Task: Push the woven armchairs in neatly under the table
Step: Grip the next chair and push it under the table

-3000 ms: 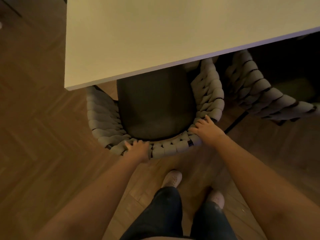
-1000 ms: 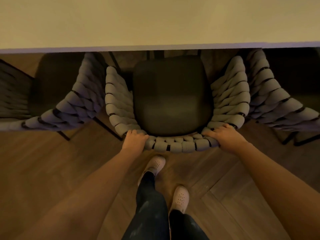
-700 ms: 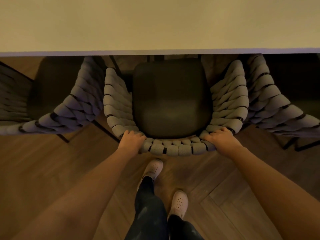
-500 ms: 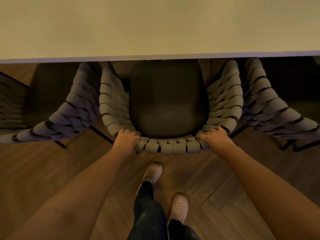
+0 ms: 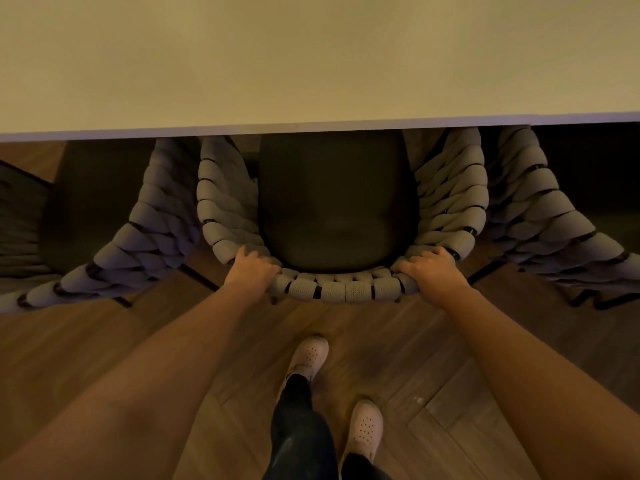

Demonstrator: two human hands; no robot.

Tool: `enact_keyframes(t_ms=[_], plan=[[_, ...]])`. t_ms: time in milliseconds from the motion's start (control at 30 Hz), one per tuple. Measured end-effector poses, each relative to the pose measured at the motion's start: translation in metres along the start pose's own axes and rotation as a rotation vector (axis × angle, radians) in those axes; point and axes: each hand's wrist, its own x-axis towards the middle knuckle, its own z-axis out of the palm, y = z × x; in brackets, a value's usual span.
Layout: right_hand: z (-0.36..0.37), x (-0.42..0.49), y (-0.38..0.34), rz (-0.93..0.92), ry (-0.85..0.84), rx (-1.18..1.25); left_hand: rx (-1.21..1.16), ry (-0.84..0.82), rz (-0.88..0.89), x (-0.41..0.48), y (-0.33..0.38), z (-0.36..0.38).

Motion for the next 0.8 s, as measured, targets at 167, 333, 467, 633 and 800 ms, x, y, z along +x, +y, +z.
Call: enact_keyframes(t_ms=[167, 333, 467, 633, 800], plan=[[0.000, -0.002, 0.002, -0.008, 0.015, 0.030, -0.013, -0.008, -0.002, 0.000, 0.002, -0.001], [0.005, -0.007, -0.004, 0.027, 0.060, 0.105, -0.013, -0.030, 0.018, 0.002, 0.000, 0.005], [0.020, -0.008, -0.014, 0.089, 0.065, 0.115, -0.006, -0.053, 0.037, -0.002, -0.003, 0.012], [0.029, -0.011, -0.020, 0.106, 0.095, 0.149, -0.016, -0.038, 0.052, -0.008, -0.005, 0.014], [0.034, -0.022, -0.038, 0.115, 0.085, 0.184, -0.022, -0.044, 0.070, -0.018, -0.009, 0.021]])
